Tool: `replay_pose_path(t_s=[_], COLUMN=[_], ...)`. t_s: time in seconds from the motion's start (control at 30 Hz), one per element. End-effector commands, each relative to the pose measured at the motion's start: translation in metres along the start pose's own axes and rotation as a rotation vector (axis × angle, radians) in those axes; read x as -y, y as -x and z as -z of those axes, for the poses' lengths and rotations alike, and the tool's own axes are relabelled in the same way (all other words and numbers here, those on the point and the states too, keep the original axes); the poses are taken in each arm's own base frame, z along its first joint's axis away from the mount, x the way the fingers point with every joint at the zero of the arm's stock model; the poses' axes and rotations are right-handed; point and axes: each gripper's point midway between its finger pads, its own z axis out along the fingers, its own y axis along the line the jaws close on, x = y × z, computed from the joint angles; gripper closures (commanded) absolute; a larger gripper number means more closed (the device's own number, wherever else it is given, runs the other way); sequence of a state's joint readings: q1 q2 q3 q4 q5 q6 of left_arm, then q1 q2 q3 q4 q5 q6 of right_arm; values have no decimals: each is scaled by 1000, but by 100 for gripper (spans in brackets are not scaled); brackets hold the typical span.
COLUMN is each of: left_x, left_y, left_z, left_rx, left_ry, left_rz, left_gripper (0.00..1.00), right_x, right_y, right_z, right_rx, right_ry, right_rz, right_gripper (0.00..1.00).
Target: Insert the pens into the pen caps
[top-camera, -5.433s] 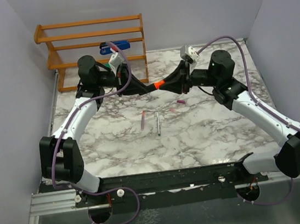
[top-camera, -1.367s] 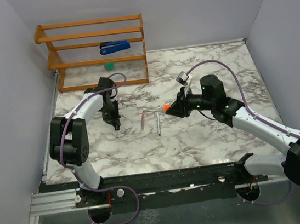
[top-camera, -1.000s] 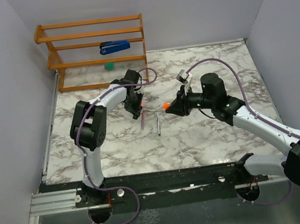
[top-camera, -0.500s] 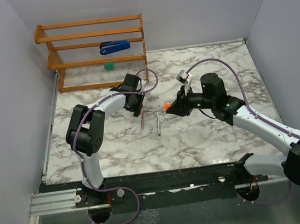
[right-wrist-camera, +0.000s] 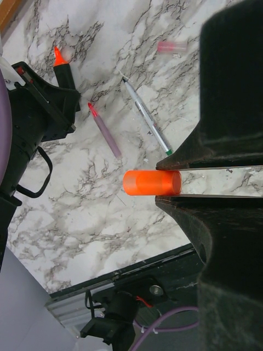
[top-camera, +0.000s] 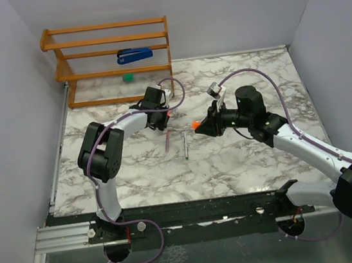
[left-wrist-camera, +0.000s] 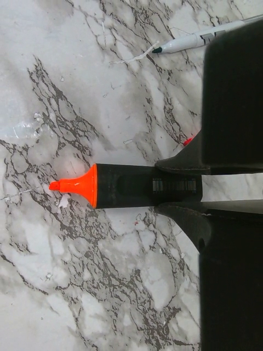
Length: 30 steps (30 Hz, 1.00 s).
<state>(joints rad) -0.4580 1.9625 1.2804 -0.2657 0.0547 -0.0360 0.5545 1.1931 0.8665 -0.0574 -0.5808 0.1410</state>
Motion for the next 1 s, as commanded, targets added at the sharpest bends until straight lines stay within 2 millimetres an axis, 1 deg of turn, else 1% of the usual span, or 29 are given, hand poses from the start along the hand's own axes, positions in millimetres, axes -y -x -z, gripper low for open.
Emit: replay_pose_path(t_s=[0.0, 0.07, 0.13, 0.17, 0.2, 0.3, 0.37, 0.47, 0.53, 0.6, 0.7, 0.8, 0.9, 0.97], left_x=[4, 8, 14, 16, 18, 25, 32, 31, 33, 39, 47, 52, 67, 73], left_y=[-62, -40, -17, -7, 0, 17, 24, 32, 36, 36, 27, 19, 12, 11], left_z=[-5, 16, 41, 54, 68, 106, 129, 160, 181, 200, 220, 231, 240, 245], left_rx=[-183, -112, -35, -1, 30, 129, 212, 350, 441, 523, 601, 647, 682, 701], left_ry=[-39, -71, -108, -119, -132, -161, -189, -158, -147, -160, -180, -198, -275, -304], left_rz=[-15, -74, -137, -172, -207, -287, -357, -440, -493, -558, -640, -670, -700, -712], left_gripper=[100, 100, 100, 100, 100, 100, 100, 100, 100, 100, 100, 100, 100, 100], right_x=[4, 6, 7, 7, 5, -3, -9, -16, -18, -18, -17, -21, -26, -30], right_y=[14, 14, 15, 15, 18, 26, 30, 30, 28, 28, 37, 47, 53, 57], right_z=[2, 0, -3, -4, -6, -7, -7, -4, -2, -1, 0, 2, 1, 1], right_rx=[25, 22, 17, 10, 12, 9, 0, -33, -61, -80, -82, -90, -108, -120], right_ry=[-26, -27, -13, 2, 19, 86, 131, 179, 193, 191, 179, 191, 230, 261], right_rz=[3, 1, 0, 0, 7, 32, 49, 66, 67, 70, 96, 109, 105, 100], right_gripper=[99, 99, 99, 99, 99, 99, 99, 99, 99, 99, 99, 99, 99, 99])
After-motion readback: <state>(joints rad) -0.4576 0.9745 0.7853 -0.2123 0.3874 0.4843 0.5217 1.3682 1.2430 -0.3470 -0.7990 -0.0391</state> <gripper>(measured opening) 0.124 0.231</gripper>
